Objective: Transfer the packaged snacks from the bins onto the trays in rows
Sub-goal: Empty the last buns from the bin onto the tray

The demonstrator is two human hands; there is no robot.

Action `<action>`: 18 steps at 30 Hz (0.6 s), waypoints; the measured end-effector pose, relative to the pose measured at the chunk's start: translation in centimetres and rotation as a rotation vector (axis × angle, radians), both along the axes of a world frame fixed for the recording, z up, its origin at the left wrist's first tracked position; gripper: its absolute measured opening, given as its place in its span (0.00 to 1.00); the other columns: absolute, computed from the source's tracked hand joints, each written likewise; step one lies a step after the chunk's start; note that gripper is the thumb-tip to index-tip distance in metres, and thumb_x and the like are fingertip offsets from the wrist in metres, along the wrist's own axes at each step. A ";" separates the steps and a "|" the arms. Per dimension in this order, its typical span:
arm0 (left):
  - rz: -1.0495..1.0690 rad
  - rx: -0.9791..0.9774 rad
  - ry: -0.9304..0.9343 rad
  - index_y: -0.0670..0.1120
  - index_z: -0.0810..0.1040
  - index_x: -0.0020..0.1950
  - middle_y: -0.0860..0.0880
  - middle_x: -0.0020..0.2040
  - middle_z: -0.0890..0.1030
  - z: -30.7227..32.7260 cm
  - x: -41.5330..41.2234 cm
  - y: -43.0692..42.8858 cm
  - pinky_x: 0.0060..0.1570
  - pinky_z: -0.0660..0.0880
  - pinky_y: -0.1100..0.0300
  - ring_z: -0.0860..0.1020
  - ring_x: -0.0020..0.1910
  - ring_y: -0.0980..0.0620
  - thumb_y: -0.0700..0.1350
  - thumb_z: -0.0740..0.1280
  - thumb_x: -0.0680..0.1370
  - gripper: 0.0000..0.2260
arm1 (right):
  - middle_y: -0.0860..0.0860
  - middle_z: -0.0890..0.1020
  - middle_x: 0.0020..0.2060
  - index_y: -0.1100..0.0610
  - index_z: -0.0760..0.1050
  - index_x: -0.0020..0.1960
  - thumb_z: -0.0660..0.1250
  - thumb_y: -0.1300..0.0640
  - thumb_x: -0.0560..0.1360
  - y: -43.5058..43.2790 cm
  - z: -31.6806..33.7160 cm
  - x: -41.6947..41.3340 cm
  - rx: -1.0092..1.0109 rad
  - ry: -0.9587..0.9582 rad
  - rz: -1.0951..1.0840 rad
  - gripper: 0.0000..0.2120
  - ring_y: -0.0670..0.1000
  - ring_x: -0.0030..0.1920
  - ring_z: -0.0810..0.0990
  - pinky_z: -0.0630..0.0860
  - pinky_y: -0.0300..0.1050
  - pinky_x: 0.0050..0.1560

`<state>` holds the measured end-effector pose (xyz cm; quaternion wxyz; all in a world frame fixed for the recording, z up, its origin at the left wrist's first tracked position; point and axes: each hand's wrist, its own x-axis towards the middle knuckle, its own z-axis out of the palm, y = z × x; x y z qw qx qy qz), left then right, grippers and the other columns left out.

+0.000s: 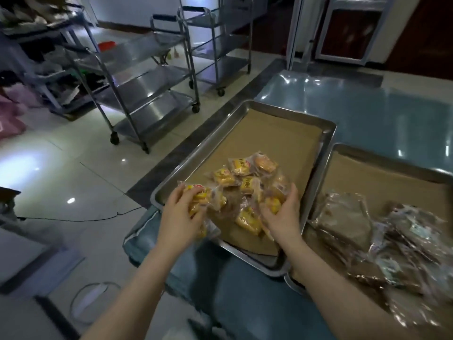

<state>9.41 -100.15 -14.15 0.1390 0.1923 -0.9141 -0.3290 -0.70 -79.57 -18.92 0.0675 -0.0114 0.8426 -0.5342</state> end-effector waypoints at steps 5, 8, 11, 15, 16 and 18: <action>-0.116 0.108 -0.061 0.58 0.71 0.66 0.48 0.74 0.59 -3.4 -4.6 -2.3 0.67 0.62 0.51 0.62 0.71 0.45 0.48 0.68 0.74 0.21 | 0.44 0.24 0.71 0.39 0.30 0.73 0.65 0.28 0.65 -2.2 -3.4 2.0 0.503 0.012 0.102 0.53 0.53 0.74 0.31 0.41 0.58 0.72; -0.183 0.103 -0.128 0.63 0.65 0.68 0.54 0.76 0.49 -5.7 -6.3 -2.4 0.67 0.58 0.48 0.57 0.72 0.41 0.51 0.69 0.74 0.25 | 0.41 0.25 0.70 0.38 0.32 0.73 0.62 0.24 0.62 -2.2 -4.0 1.6 0.525 -0.082 0.088 0.54 0.50 0.72 0.28 0.40 0.57 0.72; -0.241 0.011 -0.189 0.65 0.52 0.73 0.59 0.75 0.35 -7.4 -7.1 -2.1 0.69 0.49 0.42 0.46 0.74 0.39 0.59 0.64 0.74 0.31 | 0.45 0.33 0.75 0.39 0.34 0.74 0.62 0.23 0.60 -2.1 -3.8 2.0 0.545 -0.148 0.072 0.55 0.54 0.74 0.32 0.42 0.57 0.72; -0.264 -0.116 -0.292 0.64 0.43 0.74 0.54 0.74 0.32 -8.1 -7.9 -2.3 0.64 0.30 0.41 0.31 0.71 0.40 0.65 0.55 0.75 0.32 | 0.51 0.38 0.77 0.42 0.34 0.75 0.63 0.24 0.61 -2.7 -2.7 2.2 0.656 -0.231 0.109 0.56 0.57 0.76 0.38 0.45 0.58 0.73; -0.267 -0.104 -0.299 0.64 0.42 0.74 0.53 0.74 0.33 -7.9 -7.9 -2.4 0.63 0.29 0.41 0.30 0.71 0.40 0.66 0.53 0.75 0.31 | 0.51 0.38 0.77 0.42 0.34 0.75 0.62 0.23 0.61 -2.8 -2.3 2.0 0.674 -0.255 0.121 0.56 0.58 0.75 0.37 0.44 0.58 0.73; -0.285 -0.055 -0.274 0.63 0.39 0.74 0.52 0.75 0.34 -7.4 -7.8 -2.6 0.64 0.30 0.41 0.30 0.71 0.41 0.65 0.52 0.76 0.31 | 0.51 0.36 0.76 0.43 0.34 0.76 0.60 0.22 0.60 -3.1 -1.3 1.8 0.690 -0.258 0.117 0.56 0.57 0.75 0.35 0.42 0.58 0.72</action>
